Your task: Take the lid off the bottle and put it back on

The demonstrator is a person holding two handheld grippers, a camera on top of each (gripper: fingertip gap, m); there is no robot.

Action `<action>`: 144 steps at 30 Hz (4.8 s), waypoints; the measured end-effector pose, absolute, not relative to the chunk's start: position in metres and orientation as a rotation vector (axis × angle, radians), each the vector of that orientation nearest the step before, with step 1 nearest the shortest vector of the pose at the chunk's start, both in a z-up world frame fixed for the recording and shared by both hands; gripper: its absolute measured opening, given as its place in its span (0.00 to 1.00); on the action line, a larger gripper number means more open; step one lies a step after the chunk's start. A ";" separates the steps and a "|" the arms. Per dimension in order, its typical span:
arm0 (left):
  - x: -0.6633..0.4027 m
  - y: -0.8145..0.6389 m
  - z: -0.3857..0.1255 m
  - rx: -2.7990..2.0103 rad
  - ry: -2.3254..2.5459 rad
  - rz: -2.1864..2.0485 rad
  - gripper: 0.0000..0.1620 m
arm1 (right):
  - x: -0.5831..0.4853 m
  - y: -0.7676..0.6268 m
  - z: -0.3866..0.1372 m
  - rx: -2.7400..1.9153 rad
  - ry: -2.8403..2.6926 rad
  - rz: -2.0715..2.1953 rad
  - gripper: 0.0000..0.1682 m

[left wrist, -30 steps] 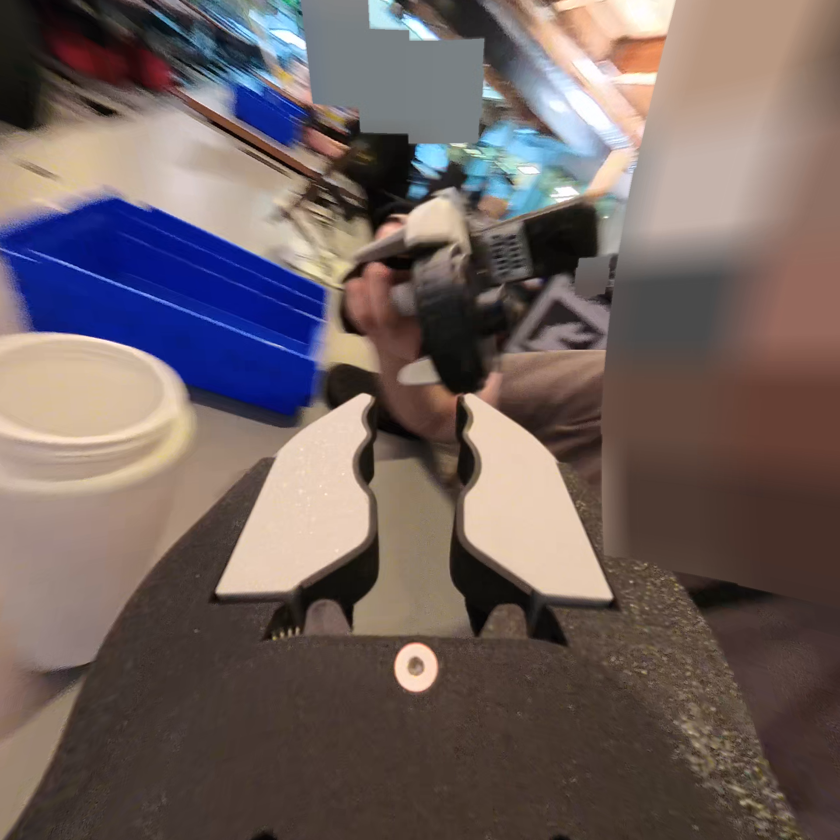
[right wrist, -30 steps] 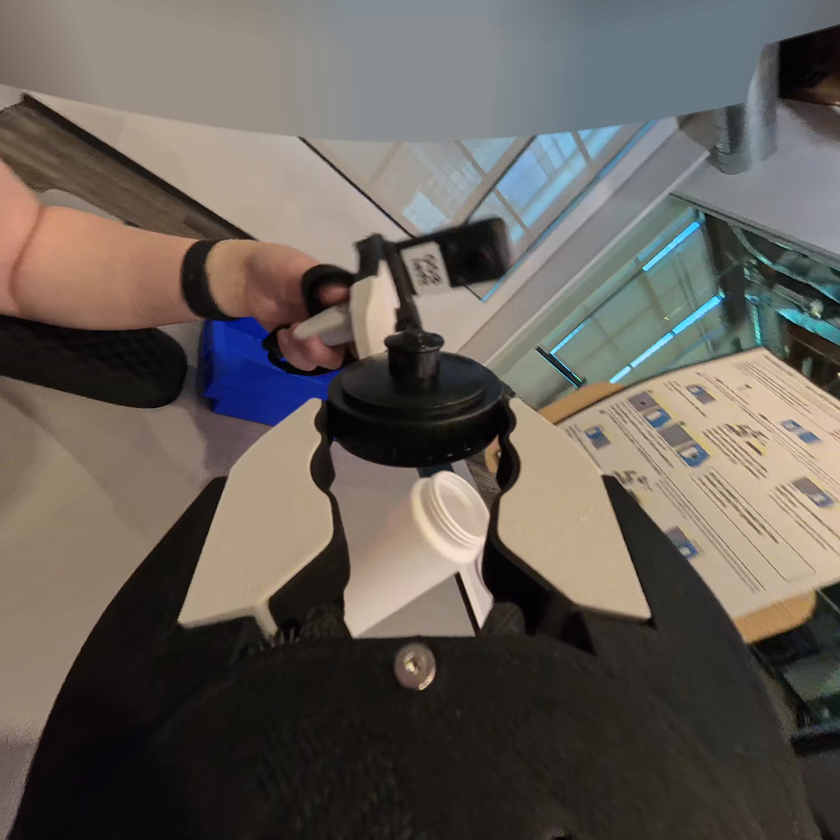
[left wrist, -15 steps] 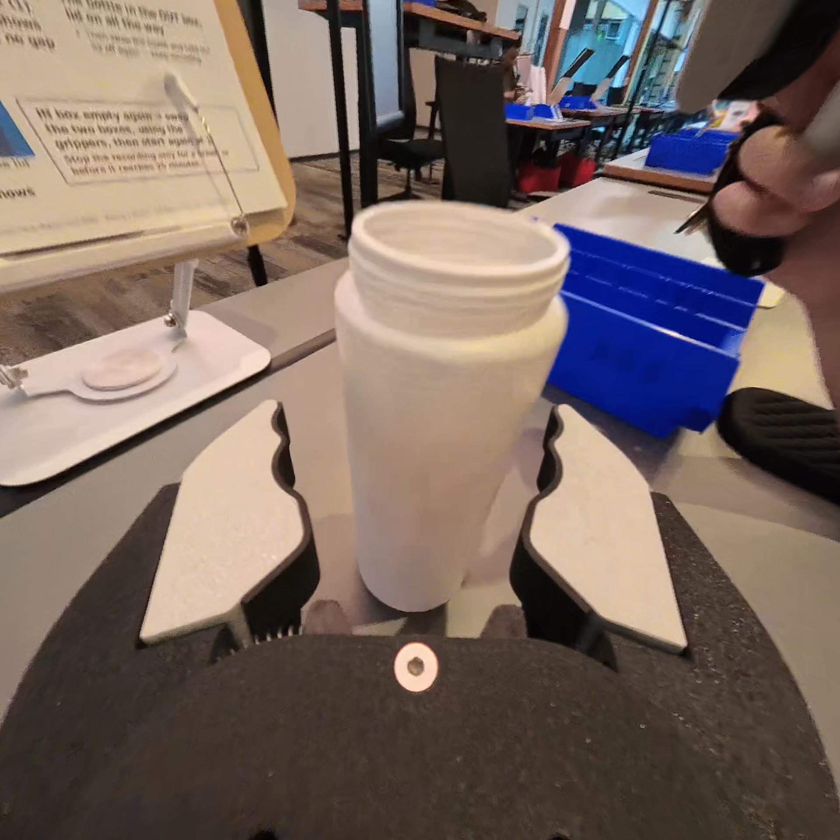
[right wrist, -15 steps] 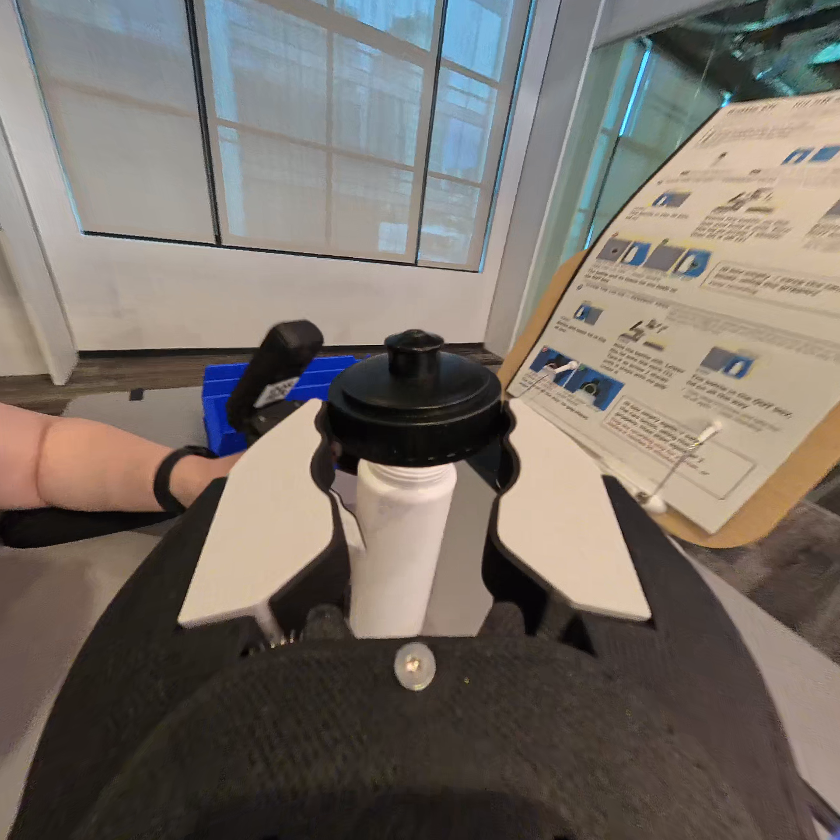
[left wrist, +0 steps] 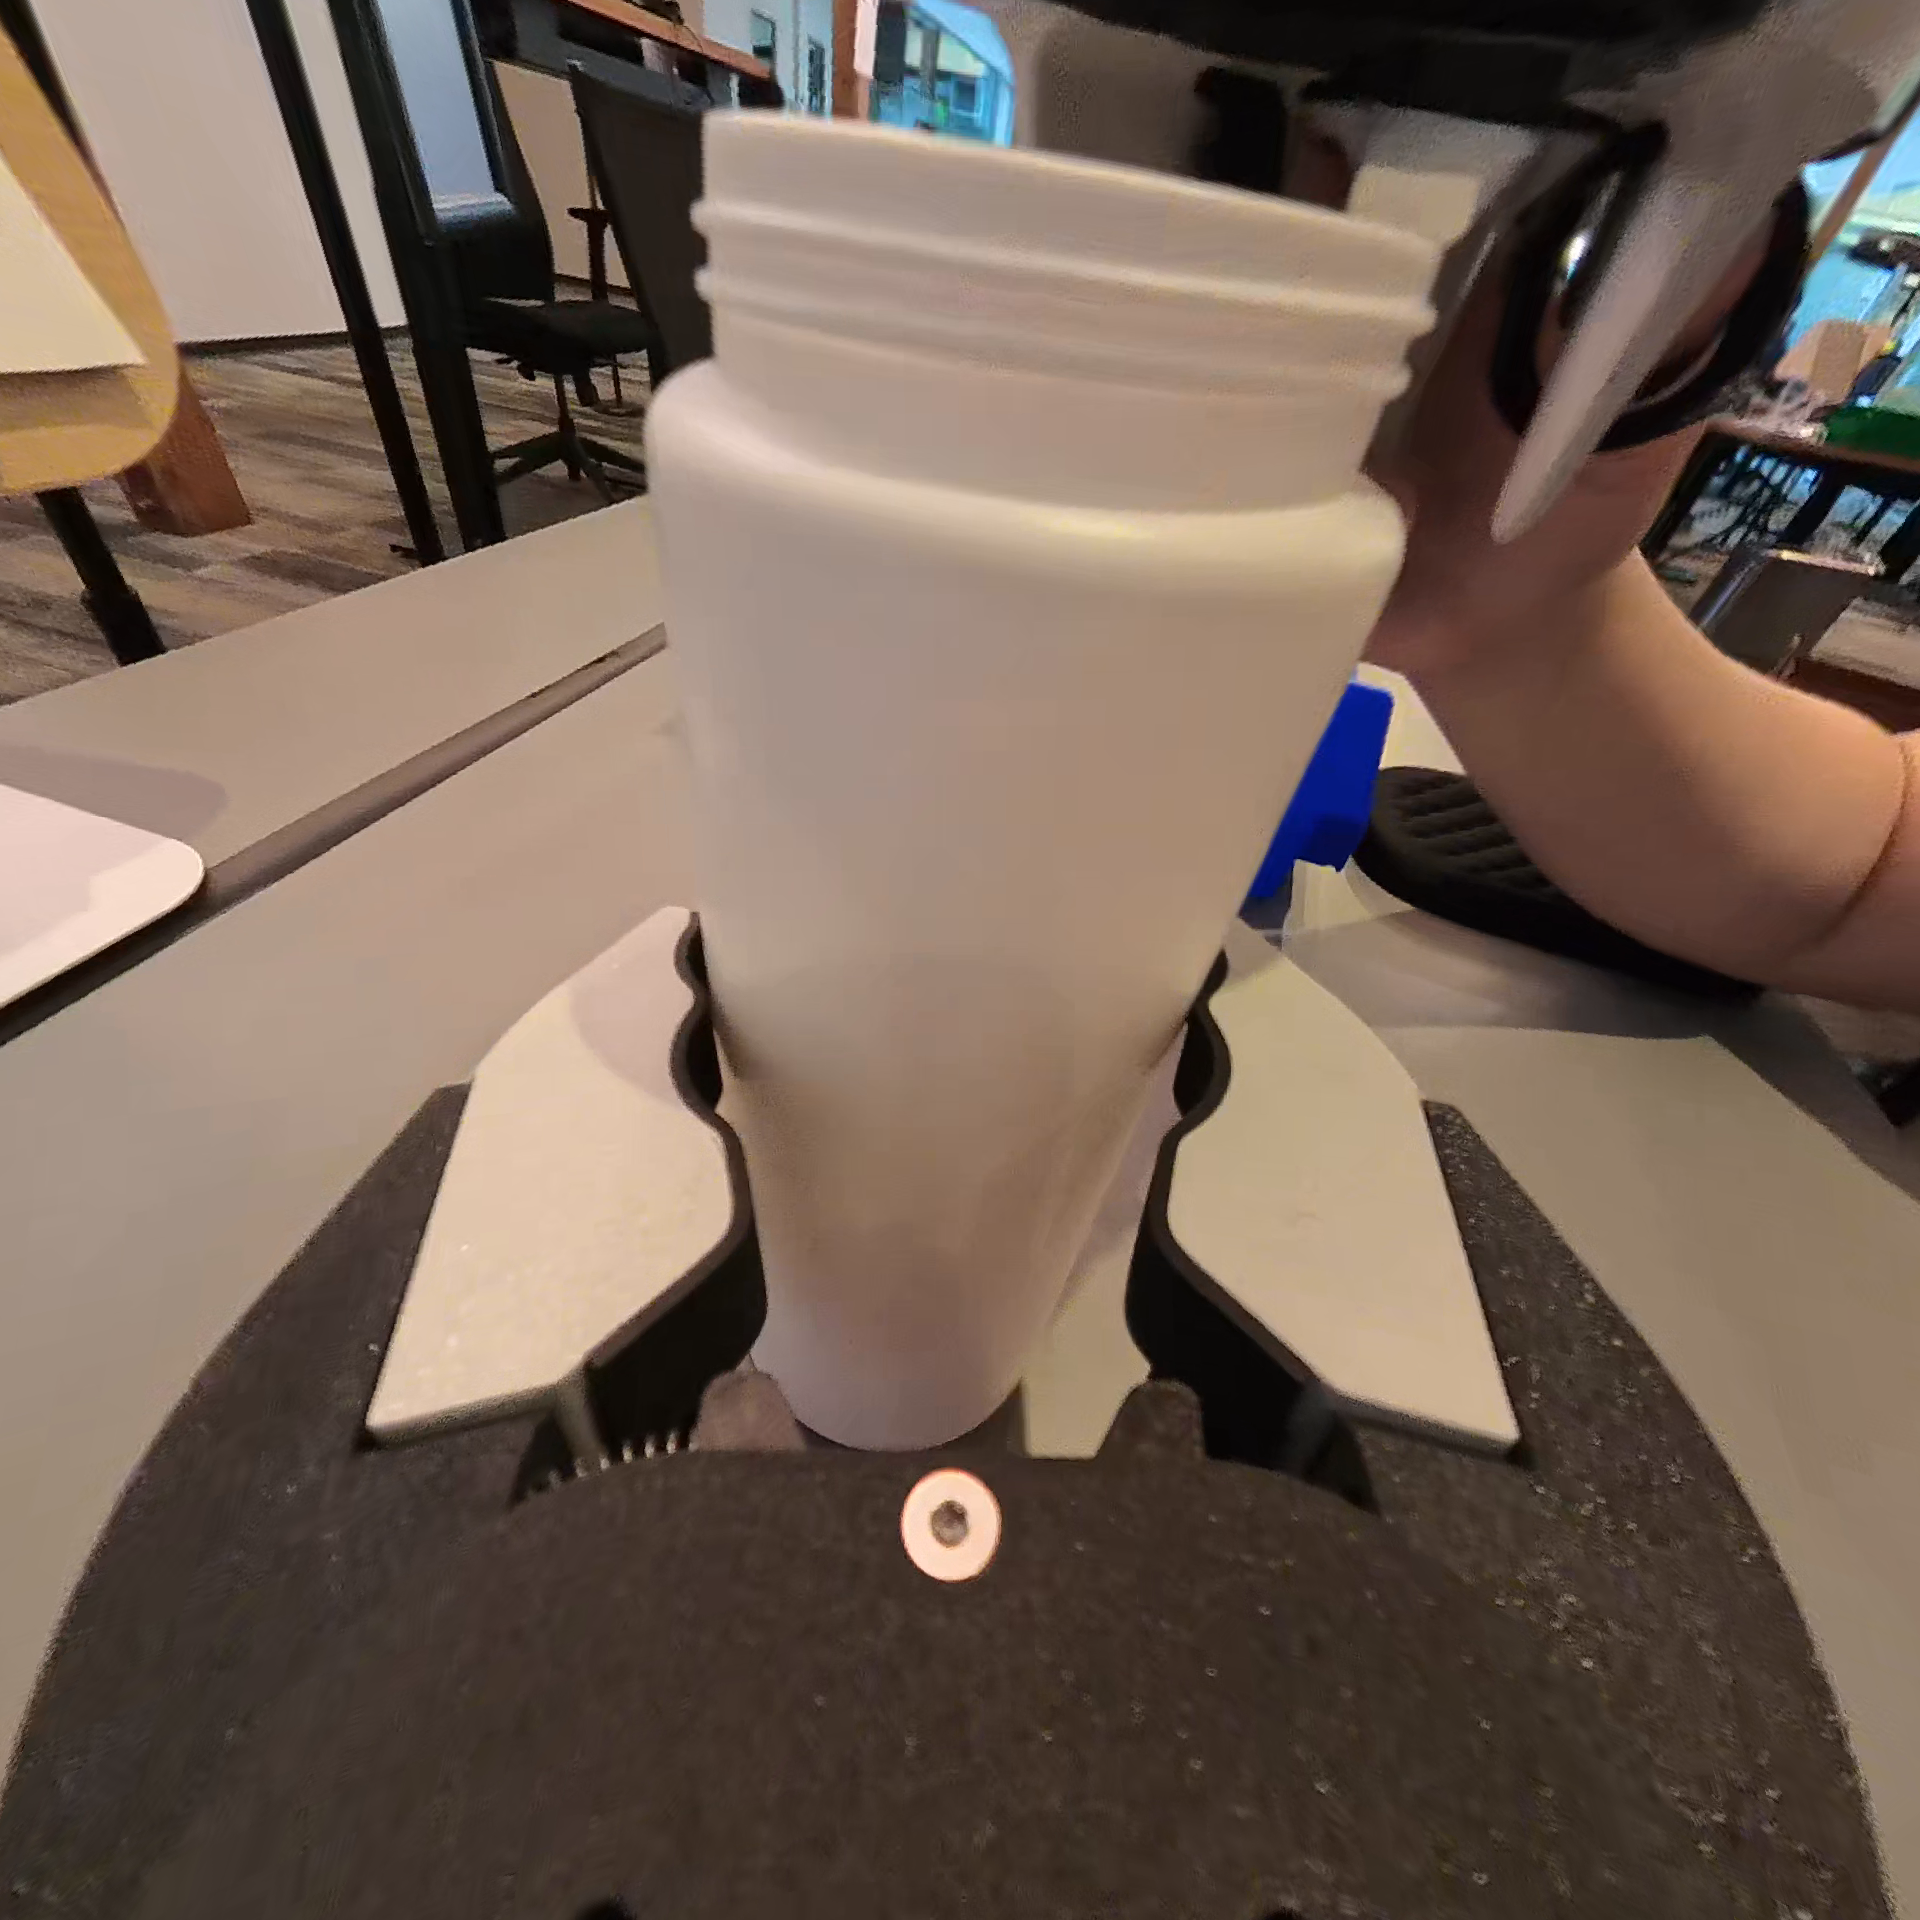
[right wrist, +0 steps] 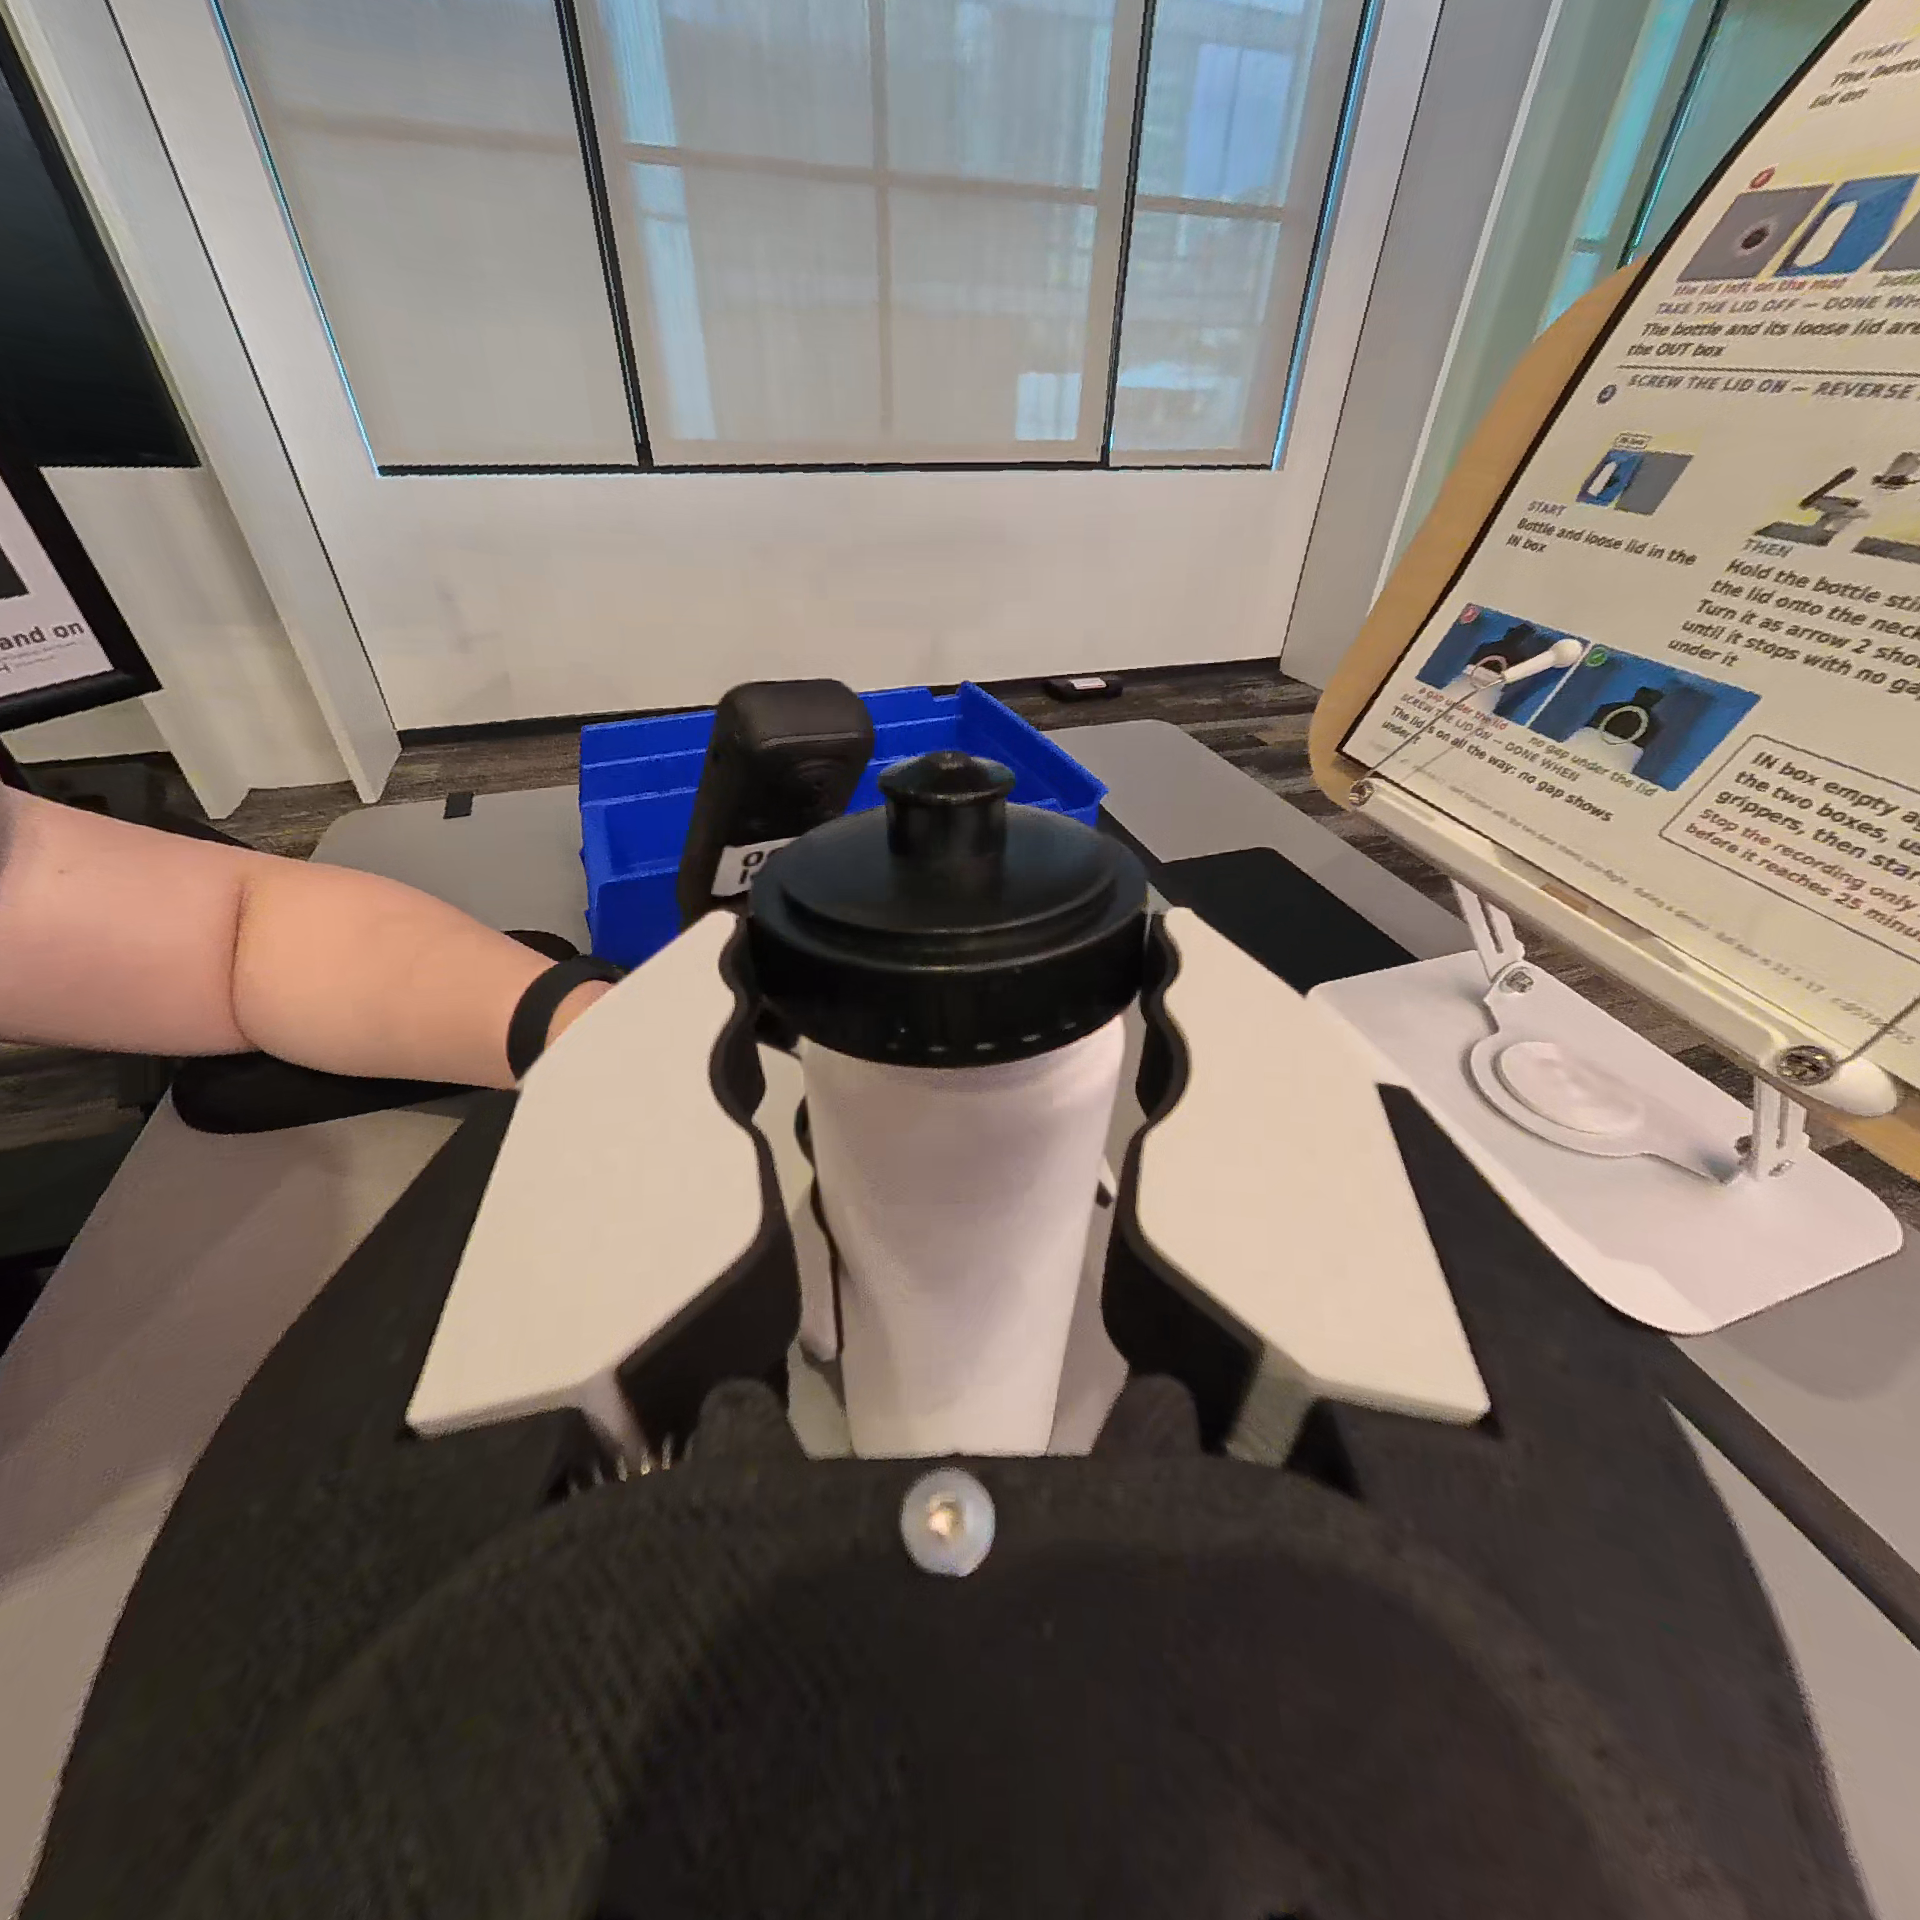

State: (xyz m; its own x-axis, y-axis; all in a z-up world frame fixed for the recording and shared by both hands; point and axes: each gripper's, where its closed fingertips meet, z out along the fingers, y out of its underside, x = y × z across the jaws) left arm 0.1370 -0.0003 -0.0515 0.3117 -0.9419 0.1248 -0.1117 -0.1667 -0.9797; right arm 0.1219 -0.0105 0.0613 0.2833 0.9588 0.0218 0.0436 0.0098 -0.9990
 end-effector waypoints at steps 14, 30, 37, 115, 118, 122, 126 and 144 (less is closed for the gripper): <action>0.145 -0.013 -0.052 -1.534 1.054 -1.033 0.54 | 0.110 -0.014 0.045 -1.394 -1.113 0.989 0.43; 0.146 -0.019 -0.052 -1.524 1.073 -1.058 0.54 | 0.110 -0.018 0.038 -1.364 -1.160 1.031 0.43; 0.147 -0.017 -0.053 -1.557 1.061 -1.020 0.54 | 0.111 -0.017 0.036 -1.440 -1.186 0.934 0.43; 0.154 -0.021 -0.056 -1.615 1.105 -0.954 0.53 | 0.116 -0.019 0.037 -1.633 -1.177 0.819 0.44; 0.153 -0.016 -0.058 -1.677 1.042 -0.860 0.53 | 0.117 -0.016 0.037 -1.657 -1.157 0.773 0.44; 0.151 -0.013 -0.057 -1.691 1.004 -0.727 0.53 | 0.120 -0.015 0.036 -1.665 -1.160 0.773 0.44; 0.156 -0.021 -0.045 -1.554 1.068 -0.788 0.63 | 0.122 -0.016 0.036 -1.666 -1.171 0.785 0.44; 0.153 -0.010 -0.041 -1.674 0.924 -0.619 0.51 | 0.129 -0.011 0.036 -1.733 -1.125 0.741 0.44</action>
State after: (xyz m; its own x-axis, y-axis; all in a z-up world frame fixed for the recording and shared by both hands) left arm 0.1525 -0.0098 -0.0405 0.5635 -0.8246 -0.0505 -0.2669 -0.1239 -0.9557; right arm 0.1288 -0.0111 0.0357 0.4034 0.9150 -0.0067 0.3671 -0.1685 -0.9148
